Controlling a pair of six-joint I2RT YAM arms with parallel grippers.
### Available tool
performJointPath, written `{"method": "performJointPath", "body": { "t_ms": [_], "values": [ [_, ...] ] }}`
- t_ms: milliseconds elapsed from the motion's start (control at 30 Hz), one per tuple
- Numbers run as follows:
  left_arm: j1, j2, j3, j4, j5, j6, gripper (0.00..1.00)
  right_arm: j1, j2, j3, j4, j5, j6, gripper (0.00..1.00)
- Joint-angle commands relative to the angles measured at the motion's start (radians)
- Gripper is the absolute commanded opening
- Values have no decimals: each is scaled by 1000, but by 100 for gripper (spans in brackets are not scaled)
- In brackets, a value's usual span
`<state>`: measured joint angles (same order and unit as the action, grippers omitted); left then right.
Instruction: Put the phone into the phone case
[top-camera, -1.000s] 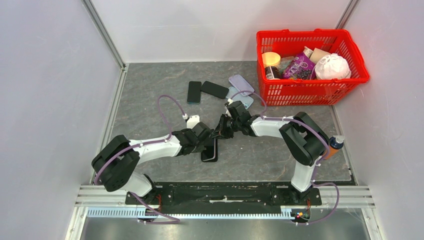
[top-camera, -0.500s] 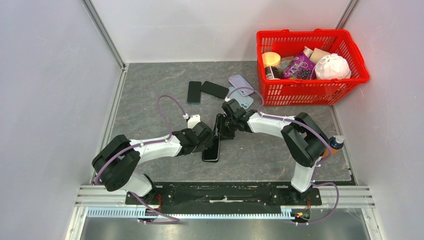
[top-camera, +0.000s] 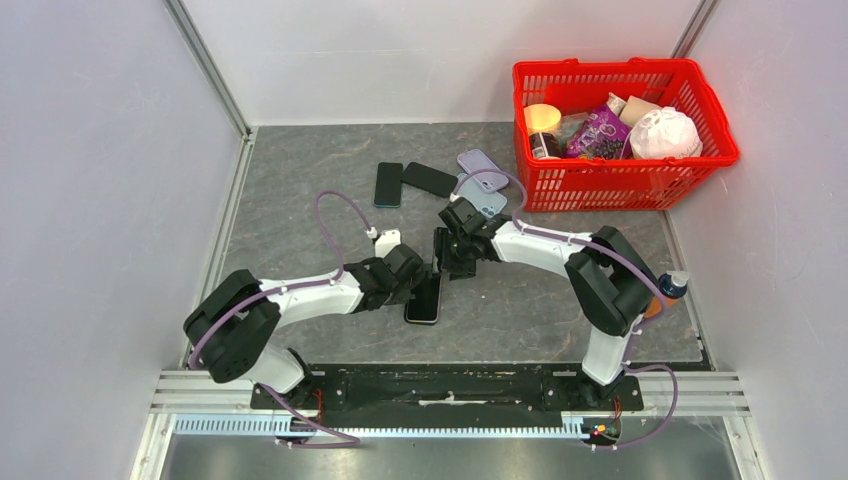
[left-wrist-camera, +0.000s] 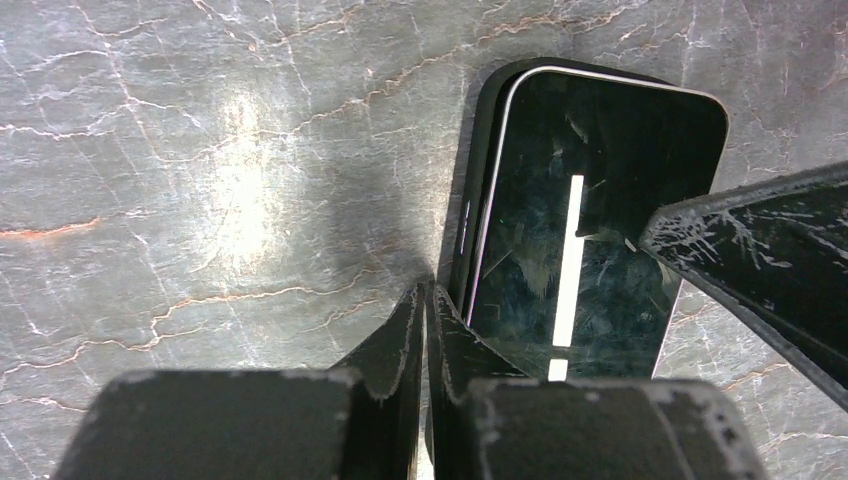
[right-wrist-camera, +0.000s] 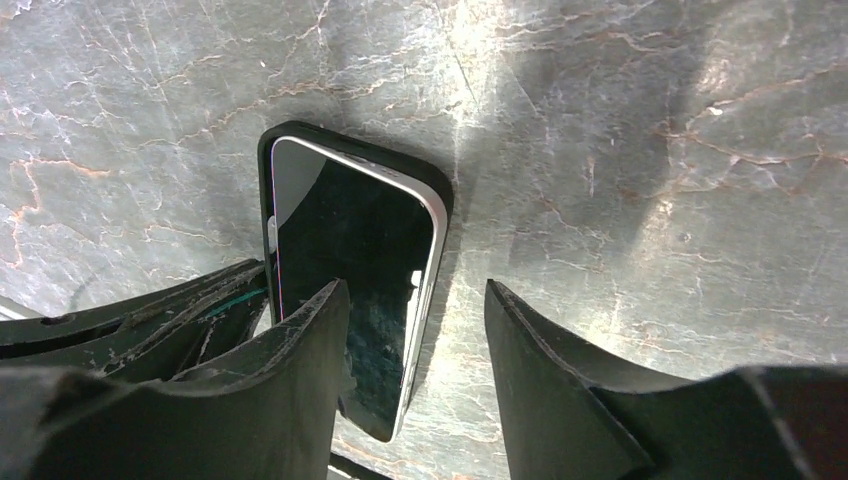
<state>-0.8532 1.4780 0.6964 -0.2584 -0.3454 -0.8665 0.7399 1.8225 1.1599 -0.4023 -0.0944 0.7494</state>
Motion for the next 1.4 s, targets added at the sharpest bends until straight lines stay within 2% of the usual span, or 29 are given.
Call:
{"method": "performJointPath", "body": {
  "t_ms": [0, 100, 333, 467, 633, 733, 867, 1233, 1300, 1367],
  "values": [
    [-3, -12, -25, 31, 20, -6, 8, 5, -88, -35, 18, 17, 21, 58],
    [-3, -22, -37, 39, 35, -10, 8, 8, -119, -86, 47, -39, 47, 56],
    [-3, -40, -71, 62, 64, -18, 8, 56, -192, -204, 112, -55, 115, 53],
    [-3, -35, -79, 72, 78, -20, 8, 83, -181, -226, 141, -58, 139, 44],
    [-3, -29, -80, 79, 86, -25, 7, 103, -142, -199, 143, -50, 138, 34],
    [-3, -31, -79, 79, 86, -23, 7, 107, -122, -182, 142, -43, 137, 24],
    [-3, -21, -74, 81, 92, -22, 7, 117, -86, -152, 139, -41, 131, 16],
    [-3, -11, -72, 102, 108, -28, 6, 173, -16, -120, 142, -46, 116, 15],
    [-2, -13, -74, 99, 106, -31, 6, 172, -33, -115, 96, -11, 81, 20],
    [-3, -19, -72, 89, 105, -34, 6, 171, -69, -103, 29, 30, 32, 29]
  ]
}}
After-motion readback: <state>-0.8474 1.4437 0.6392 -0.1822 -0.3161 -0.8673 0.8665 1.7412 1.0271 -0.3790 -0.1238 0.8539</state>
